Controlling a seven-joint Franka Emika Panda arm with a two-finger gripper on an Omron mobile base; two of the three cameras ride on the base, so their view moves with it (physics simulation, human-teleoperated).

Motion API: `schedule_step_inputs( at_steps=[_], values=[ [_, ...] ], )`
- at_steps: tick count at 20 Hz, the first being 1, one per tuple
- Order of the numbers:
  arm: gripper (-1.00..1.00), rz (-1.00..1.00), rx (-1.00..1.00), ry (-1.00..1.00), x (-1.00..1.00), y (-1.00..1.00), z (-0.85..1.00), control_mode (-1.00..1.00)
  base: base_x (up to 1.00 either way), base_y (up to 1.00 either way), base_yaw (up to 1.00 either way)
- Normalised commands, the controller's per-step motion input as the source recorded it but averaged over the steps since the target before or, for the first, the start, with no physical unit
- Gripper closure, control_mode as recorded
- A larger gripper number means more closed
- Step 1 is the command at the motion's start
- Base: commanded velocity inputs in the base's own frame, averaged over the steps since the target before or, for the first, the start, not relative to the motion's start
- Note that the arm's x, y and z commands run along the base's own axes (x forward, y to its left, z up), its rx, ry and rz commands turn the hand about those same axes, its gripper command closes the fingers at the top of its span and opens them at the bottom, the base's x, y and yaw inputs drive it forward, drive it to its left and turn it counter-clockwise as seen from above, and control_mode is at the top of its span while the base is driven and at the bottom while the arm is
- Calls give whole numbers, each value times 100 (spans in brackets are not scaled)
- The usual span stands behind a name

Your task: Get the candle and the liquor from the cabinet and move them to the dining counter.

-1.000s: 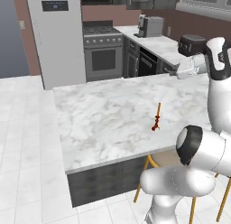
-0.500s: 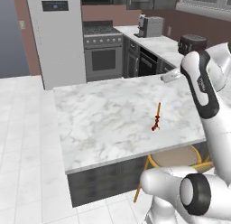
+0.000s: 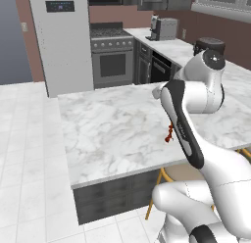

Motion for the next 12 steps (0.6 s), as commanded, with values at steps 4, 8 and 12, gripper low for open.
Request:
schedule_step_inputs(
  at_steps=[4, 8, 12],
  values=[
    [-100, -18, -1, 17, -57, 2, 14, -100, 0, 0, 0],
    [-100, -5, 0, 20, -66, -11, 33, -100, 0, 0, 0],
    [-100, -3, 0, 21, -64, -1, 33, -100, 0, 0, 0]
  ],
)
